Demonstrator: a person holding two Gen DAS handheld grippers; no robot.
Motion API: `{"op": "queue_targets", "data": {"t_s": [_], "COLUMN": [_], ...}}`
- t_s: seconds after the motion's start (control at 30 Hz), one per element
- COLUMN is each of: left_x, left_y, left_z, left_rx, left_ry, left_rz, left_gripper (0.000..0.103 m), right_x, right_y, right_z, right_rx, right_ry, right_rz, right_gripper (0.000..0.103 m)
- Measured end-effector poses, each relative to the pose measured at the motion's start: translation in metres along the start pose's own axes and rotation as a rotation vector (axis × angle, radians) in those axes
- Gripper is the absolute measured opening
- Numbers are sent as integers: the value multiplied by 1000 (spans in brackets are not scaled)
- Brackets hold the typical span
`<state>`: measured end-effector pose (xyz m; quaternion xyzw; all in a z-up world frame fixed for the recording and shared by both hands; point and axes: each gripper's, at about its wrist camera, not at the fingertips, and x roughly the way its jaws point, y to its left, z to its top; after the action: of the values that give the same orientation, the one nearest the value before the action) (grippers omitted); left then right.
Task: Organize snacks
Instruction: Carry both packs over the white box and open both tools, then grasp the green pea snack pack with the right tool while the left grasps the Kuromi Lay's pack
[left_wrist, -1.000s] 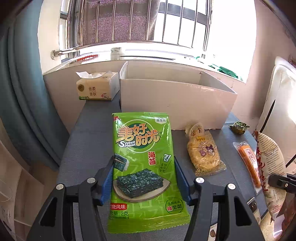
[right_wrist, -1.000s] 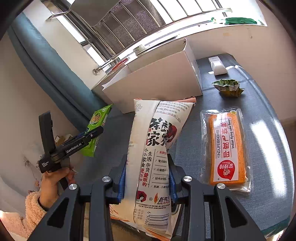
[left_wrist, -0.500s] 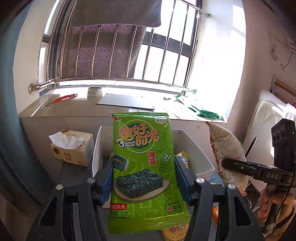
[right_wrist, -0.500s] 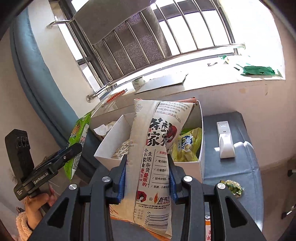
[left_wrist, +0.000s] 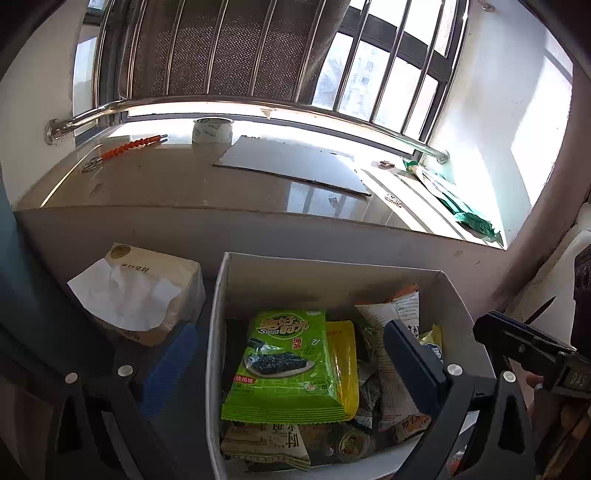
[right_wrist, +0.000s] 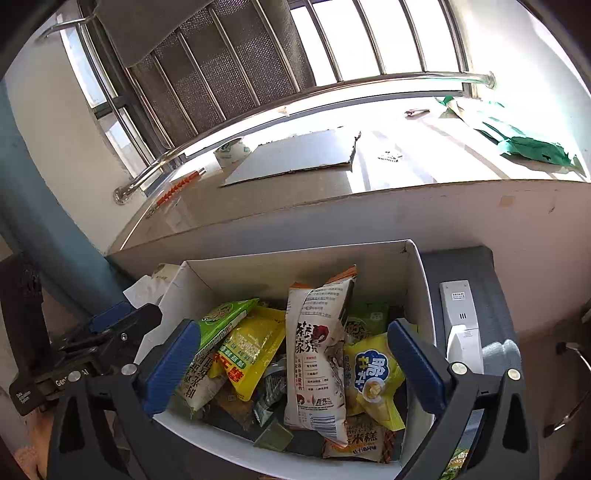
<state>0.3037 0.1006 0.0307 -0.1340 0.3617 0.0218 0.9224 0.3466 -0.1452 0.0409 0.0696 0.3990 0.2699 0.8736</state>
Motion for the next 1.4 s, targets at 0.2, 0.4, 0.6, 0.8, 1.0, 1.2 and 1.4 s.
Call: {"op": "queue_targets", "data": {"t_s": [0.2,0.4,0.6,0.8,1.0,1.2,1.4], "left_x": [-36,-91,-125,-126,-116,-136,-133], "left_y": [4,-16,-42,-57,-45,-48,-61], "left_z": [-19,-52,-111,-195,-259,-292,-293], "left_rx": [32,93,146,155,30,-8,36], "left_ry": [-29,-103,-113,-75,19,-26,-20], "left_rz": [4,-86,-136,-150,-142,-144,-161], "left_gripper": [103,103,103,103,103,103,103], "right_x": [-28,-72,-108,-116,-131,-142,-128], "right_y": [14,9,-3,-27,-56,-84,-92], "right_z": [-11,-46,-111,-198,-266,-278,-255], "right_rx": [-62,-59,-80,-24,78,67,28], "right_ry": [-44,-53,-64,11,26,19,12], "right_rz": [43,95,75,50,8,-104,-156], "right_gripper": [103,103,103,103,103,103,103]}}
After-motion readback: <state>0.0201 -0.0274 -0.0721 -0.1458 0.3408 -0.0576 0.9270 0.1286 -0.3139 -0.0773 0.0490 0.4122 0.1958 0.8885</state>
